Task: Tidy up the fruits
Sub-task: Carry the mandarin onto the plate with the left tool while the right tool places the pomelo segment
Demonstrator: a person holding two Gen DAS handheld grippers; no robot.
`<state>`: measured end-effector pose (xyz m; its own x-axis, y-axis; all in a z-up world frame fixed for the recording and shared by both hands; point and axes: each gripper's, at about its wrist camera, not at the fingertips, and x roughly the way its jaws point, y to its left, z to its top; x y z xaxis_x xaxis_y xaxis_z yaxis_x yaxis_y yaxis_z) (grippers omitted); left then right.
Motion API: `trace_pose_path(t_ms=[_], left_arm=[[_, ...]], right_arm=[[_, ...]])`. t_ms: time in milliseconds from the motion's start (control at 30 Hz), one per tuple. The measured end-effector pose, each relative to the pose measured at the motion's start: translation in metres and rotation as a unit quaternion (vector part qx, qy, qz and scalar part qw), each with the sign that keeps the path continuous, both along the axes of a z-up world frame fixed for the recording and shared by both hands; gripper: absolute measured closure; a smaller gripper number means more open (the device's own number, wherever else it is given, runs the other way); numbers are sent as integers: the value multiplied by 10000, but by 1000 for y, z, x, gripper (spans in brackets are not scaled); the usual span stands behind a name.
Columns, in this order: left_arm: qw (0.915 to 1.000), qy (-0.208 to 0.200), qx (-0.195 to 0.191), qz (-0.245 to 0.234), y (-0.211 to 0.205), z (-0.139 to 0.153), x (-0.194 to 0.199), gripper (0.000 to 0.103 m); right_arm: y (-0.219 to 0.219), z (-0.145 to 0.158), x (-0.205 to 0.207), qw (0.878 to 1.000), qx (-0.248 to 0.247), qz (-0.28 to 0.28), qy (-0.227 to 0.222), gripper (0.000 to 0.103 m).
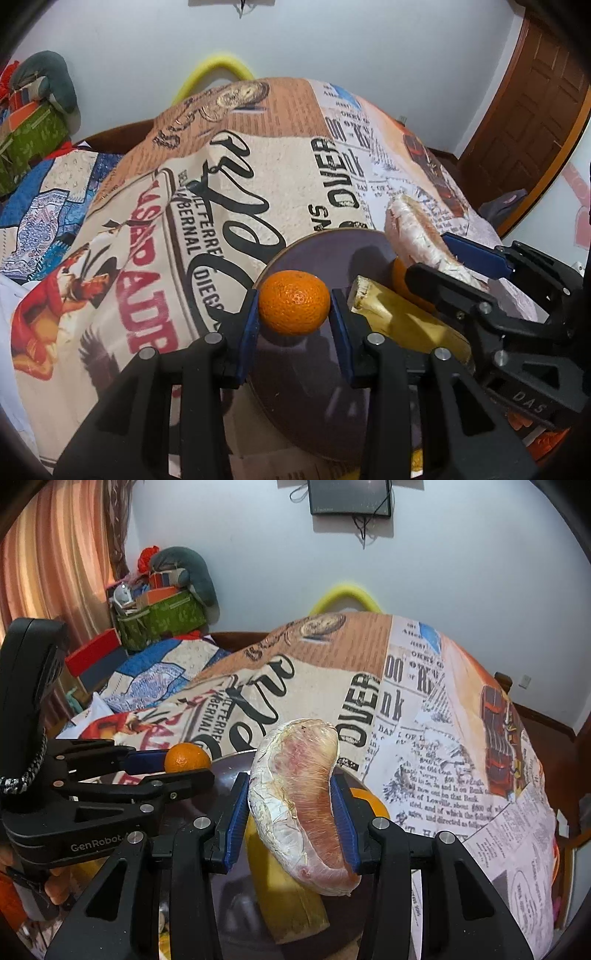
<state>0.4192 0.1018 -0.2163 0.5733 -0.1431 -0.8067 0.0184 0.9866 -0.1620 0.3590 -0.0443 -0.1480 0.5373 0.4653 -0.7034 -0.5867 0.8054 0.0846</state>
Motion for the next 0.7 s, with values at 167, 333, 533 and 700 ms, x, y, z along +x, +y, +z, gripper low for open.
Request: trace_pose_path(t_ms=[167, 333, 533, 700], left_arm=[[9998, 94, 107, -103, -7, -6, 5, 66], [9997, 173, 149, -114, -9, -9, 7, 66], [9995, 280, 40, -125, -7, -11, 8, 59], [9998, 143, 85, -76, -8, -2, 1, 54]], right_arm=[[4, -8, 3, 9999, -90, 64, 112, 63], [4, -10, 7, 9997, -114, 109, 160, 63], [3, -9, 7, 9996, -97, 118, 221, 62], [0, -1, 2, 9996, 35, 161, 213, 62]])
